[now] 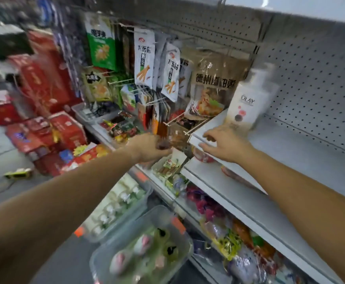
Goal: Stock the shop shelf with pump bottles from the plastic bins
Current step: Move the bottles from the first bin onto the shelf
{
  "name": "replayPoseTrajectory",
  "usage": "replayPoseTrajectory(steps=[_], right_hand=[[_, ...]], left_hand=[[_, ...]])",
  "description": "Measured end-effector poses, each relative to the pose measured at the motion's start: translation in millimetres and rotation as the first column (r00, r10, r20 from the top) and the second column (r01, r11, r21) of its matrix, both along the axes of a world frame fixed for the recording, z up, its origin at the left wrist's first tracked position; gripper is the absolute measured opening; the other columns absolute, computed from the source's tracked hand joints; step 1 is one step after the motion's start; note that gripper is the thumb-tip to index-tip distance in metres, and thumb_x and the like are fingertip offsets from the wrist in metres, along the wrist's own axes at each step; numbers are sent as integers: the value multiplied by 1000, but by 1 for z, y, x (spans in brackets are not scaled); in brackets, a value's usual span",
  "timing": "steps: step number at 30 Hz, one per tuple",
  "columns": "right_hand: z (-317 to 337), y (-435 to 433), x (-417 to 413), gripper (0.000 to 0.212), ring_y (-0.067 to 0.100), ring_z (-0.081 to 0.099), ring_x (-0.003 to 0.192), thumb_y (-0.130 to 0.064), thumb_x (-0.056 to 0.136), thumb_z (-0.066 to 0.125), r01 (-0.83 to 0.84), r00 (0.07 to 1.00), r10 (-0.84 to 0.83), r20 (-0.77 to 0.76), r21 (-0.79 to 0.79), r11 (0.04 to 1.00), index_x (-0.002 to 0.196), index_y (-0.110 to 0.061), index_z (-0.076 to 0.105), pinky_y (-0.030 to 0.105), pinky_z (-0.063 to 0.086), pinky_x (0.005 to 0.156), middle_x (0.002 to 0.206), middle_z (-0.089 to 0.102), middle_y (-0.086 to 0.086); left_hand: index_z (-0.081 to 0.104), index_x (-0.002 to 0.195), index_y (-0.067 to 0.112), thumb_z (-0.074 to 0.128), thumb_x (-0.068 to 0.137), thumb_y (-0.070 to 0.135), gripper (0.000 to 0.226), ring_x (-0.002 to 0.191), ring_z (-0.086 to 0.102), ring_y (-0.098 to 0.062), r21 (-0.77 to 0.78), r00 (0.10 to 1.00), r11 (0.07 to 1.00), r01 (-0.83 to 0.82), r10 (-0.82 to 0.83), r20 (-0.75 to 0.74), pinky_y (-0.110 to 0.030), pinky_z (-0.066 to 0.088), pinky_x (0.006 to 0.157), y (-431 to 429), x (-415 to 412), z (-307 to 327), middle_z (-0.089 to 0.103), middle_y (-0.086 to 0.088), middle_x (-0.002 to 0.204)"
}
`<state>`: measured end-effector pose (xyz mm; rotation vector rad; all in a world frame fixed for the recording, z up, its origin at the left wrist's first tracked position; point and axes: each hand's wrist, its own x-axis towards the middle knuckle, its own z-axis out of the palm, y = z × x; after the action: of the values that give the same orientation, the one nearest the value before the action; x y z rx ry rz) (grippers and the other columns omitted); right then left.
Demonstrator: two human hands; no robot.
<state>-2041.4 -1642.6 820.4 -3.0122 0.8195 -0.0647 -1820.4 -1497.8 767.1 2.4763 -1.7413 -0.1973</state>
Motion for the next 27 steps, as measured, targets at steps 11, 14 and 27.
replayPoseTrajectory(steps=[11, 14, 27], right_hand=[[-141, 107, 44, 53, 20, 58, 114, -57, 90, 55, -241, 963, 265, -41, 297, 924, 129, -22, 58, 41, 52, 90, 125, 62, 0], [-182, 127, 44, 51, 19, 58, 112, -58, 89, 56, -218, 955, 276, -104, 380, 899, 126, -24, 57, 39, 52, 89, 123, 60, -1], [-317, 128, 37, 56, 18, 56, 119, -54, 87, 59, -194, 901, 360, -243, 515, 835, 134, -23, 53, 34, 49, 90, 127, 60, -2]], left_hand=[[61, 128, 20, 43, 82, 78, 76, 113, 61, -24, 169, 942, 931, -323, 333, -39, -38, 52, 84, 166, -11, -107, 62, -1, 130], [63, 124, 20, 45, 74, 79, 79, 111, 61, -25, 215, 913, 910, -355, 387, -130, -38, 52, 87, 187, -22, -151, 65, -2, 123], [57, 127, 16, 45, 84, 38, 49, 124, 53, -28, 311, 804, 833, -458, 537, -256, -37, 48, 96, 230, -77, -304, 58, -5, 133]])
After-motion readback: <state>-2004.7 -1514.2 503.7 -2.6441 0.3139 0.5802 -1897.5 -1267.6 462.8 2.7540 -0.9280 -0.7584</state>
